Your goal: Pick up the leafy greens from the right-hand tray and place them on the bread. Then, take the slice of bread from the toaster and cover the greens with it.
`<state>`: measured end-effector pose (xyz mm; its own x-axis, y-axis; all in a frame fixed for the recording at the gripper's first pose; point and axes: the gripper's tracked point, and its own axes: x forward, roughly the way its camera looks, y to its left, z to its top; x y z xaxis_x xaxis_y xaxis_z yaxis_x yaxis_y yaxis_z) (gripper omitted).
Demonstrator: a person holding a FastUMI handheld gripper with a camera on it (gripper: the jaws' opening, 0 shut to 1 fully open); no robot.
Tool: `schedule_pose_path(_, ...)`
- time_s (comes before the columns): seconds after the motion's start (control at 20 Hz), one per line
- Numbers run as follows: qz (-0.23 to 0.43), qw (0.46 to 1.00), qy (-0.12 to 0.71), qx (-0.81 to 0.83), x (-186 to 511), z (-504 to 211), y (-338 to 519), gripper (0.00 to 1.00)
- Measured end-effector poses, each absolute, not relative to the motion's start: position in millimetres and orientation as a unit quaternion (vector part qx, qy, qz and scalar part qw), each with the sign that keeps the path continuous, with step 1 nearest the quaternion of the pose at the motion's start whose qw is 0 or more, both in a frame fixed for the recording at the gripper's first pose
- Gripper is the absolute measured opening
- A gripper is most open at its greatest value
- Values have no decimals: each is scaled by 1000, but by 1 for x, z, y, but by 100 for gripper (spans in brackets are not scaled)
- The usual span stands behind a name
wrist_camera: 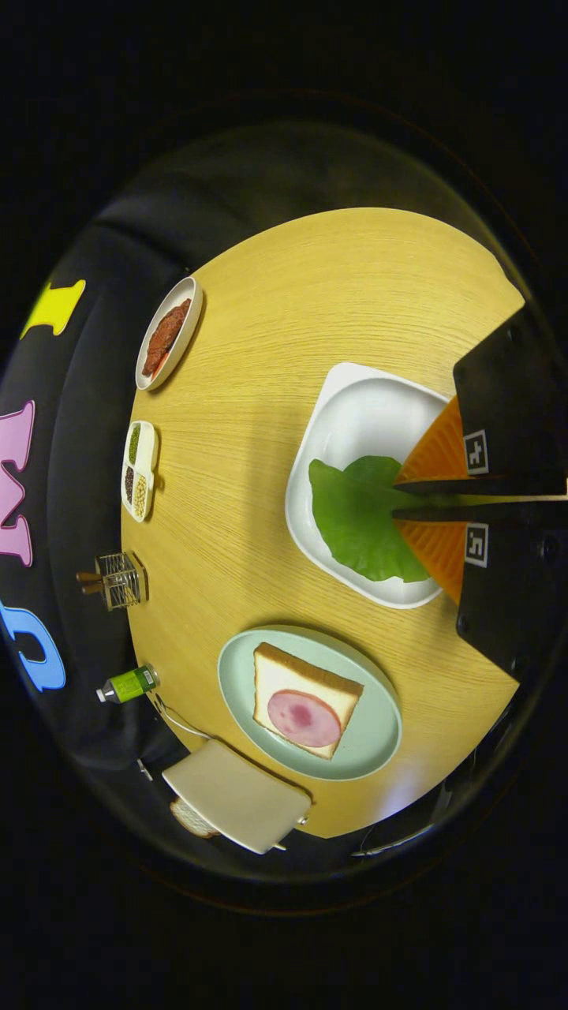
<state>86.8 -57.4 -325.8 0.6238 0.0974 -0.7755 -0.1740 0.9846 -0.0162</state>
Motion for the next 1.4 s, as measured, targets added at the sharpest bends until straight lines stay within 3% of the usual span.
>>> schedule_pose_path(0.45,56,926,372,-8,91,-249,-35,8)
schedule_pose_path(0.8,103,936,337,1,93,-198,32,7)
schedule_pose_path(1.4,161,922,350,-32,102,-209,128,9)
